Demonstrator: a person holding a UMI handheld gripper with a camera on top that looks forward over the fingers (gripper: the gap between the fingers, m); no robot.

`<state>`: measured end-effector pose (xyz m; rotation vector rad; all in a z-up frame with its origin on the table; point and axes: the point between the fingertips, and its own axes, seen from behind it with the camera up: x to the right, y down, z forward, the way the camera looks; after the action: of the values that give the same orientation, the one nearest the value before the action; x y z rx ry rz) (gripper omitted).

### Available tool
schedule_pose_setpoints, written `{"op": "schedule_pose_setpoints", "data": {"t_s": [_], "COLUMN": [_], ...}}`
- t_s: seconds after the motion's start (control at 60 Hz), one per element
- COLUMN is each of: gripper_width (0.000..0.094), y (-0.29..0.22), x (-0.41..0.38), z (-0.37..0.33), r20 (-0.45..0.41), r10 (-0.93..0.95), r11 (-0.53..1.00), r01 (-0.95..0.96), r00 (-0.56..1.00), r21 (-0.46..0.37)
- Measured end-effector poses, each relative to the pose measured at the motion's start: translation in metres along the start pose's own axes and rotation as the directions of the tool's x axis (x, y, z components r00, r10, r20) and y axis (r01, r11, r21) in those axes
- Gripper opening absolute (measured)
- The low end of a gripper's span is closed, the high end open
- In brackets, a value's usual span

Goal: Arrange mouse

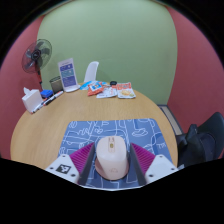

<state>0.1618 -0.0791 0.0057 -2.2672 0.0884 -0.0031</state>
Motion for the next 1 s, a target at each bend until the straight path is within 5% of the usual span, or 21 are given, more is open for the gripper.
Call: {"op": "schedule_pose_setpoints", "data": {"t_s": [0.05,0.617,1.0], "gripper_width": [0.0869,0.0841,0.0841], "y": [-0.005,-0.013,-0.003], "x": [-0.002,-0.036,-0.051], "z": [-0.012,-0.25,-0.292], "r20": [-0.001,-0.129,-0.136], "r10": [-0.016,-0.08,-0.106], "r11": [1.0,0.984,0.978], "r01": [0.016,0.099,0.128], "r00": [1.0,0.988,0.985], "r21": [0.014,0.146,0.166]}}
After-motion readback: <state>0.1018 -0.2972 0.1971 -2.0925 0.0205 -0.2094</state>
